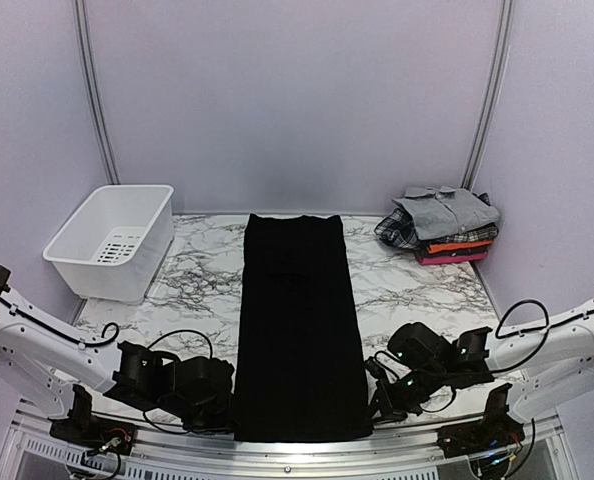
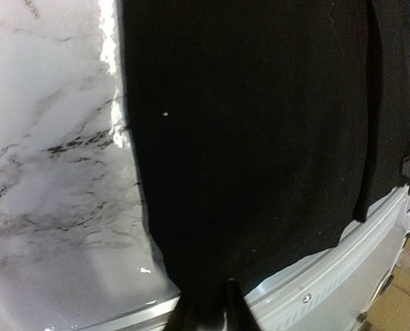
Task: Fold and stack the mixed laundry pile
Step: Pick up the rectangle-folded T-shirt from the center of the board, then fold the rectangle-folded T-shirt at the center of the board.
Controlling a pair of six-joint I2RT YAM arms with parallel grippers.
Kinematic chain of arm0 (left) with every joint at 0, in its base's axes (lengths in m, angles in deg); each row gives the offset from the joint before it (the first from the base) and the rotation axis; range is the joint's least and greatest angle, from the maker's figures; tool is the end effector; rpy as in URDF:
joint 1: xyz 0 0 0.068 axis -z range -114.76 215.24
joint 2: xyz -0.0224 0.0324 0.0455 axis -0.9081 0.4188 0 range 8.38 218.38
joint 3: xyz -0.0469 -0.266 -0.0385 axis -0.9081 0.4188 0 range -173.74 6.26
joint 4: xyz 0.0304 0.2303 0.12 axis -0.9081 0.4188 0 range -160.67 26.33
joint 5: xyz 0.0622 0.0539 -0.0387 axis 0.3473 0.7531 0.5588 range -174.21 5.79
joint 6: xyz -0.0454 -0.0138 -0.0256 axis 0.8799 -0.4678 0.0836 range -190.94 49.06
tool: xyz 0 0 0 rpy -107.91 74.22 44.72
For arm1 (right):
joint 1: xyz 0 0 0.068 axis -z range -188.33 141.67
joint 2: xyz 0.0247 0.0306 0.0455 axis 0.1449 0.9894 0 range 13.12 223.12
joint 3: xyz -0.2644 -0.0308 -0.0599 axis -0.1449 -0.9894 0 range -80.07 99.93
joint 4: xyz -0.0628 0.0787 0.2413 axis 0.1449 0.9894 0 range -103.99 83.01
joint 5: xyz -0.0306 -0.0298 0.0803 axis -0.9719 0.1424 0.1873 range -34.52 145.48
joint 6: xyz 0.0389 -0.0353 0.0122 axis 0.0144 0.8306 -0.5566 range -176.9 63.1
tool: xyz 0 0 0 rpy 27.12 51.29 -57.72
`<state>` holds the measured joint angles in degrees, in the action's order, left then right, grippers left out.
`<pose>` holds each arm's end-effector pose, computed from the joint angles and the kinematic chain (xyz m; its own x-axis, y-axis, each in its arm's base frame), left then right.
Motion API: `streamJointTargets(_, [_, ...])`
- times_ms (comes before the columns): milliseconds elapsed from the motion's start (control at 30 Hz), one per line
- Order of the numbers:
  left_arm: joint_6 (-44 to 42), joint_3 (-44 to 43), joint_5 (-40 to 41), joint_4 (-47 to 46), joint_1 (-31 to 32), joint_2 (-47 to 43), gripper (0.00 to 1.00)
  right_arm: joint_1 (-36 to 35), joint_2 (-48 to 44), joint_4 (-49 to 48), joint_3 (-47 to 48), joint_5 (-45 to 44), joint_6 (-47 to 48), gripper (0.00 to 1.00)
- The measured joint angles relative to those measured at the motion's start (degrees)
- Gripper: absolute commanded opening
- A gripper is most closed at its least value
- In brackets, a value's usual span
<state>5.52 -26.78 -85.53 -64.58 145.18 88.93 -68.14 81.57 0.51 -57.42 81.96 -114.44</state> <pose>0.0432 -0.2478 0.1457 -0.9922 0.0288 -0.1209 0.0943 0.8082 -0.5814 0.0816 0.1716 0.1333 -0.9810 -0.1843 0.0607 -0.1064 0.7726 0.6259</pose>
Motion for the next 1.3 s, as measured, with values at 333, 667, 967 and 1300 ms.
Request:
streamJointTargets(333, [-0.87, -0.24, -0.04, 1.73, 1.88, -5.88, 0.0, -5.4, -3.58, -2.21, 1.99, -0.52, -3.19, 0.0])
streamJointTargets(667, [-6.27, -3.06, 1.27, 4.59, -8.41, -12.15, 0.0, 4.79, -5.53, -1.99, 7.65, -1.64, -0.39, 0.0])
streamJointTargets(967, [-17.99, -13.94, -3.02, 6.29, -24.04, -2.71, 0.0, 19.47, 5.84, -1.31, 17.35, 1.49, 9.92, 0.0])
streamJointTargets(1300, [-29.88, -32.04, -8.46, 8.35, -39.32, 13.25, 0.0, 32.46, 24.94, -0.81, 35.6, 6.69, 20.65, 0.0])
